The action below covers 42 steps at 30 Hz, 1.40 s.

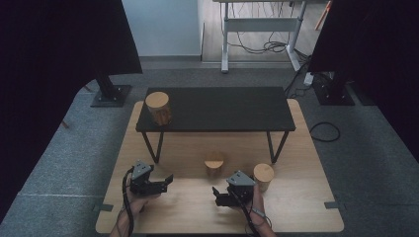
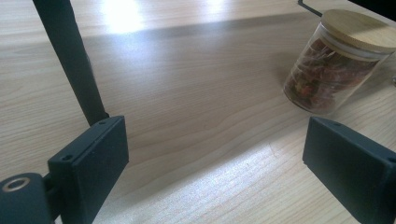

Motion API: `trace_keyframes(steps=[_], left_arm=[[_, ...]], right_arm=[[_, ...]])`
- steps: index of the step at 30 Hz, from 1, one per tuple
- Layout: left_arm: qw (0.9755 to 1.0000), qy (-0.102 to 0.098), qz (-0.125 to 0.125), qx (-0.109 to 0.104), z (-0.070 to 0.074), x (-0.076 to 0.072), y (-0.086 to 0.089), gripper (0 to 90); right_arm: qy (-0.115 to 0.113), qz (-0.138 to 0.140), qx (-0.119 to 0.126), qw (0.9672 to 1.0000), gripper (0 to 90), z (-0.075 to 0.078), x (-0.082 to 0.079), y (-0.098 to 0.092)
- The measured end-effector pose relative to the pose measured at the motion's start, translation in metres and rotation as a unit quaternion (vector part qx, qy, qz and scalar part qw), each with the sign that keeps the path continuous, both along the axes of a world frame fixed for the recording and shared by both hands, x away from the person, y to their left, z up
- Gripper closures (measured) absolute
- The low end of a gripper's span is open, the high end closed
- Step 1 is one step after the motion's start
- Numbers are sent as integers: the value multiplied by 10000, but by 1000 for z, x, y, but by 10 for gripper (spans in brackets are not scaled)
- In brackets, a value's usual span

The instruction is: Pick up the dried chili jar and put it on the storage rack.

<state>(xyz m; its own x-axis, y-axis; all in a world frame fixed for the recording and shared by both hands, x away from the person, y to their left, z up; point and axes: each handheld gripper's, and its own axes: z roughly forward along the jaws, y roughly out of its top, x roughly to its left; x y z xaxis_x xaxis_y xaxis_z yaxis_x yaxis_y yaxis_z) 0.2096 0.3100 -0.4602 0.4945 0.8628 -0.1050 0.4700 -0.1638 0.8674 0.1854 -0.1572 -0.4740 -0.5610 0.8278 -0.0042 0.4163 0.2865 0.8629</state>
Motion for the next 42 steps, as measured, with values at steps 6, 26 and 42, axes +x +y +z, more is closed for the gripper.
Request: trace_keyframes(steps=[6, 26, 42], left_arm=[[10000, 14, -8, -25, 0, 1, 1, 65], [9996, 2, -42, -262, 2, -1, 8, 66], [9997, 15, -80, -213, 2, 0, 6, 66]], right_arm=[[117, -41, 15, 9999, 26, -1, 8, 4], [123, -160, -17, 9998, 34, 3, 24, 14], [139, -59, 30, 9999, 47, 1, 41, 15]])
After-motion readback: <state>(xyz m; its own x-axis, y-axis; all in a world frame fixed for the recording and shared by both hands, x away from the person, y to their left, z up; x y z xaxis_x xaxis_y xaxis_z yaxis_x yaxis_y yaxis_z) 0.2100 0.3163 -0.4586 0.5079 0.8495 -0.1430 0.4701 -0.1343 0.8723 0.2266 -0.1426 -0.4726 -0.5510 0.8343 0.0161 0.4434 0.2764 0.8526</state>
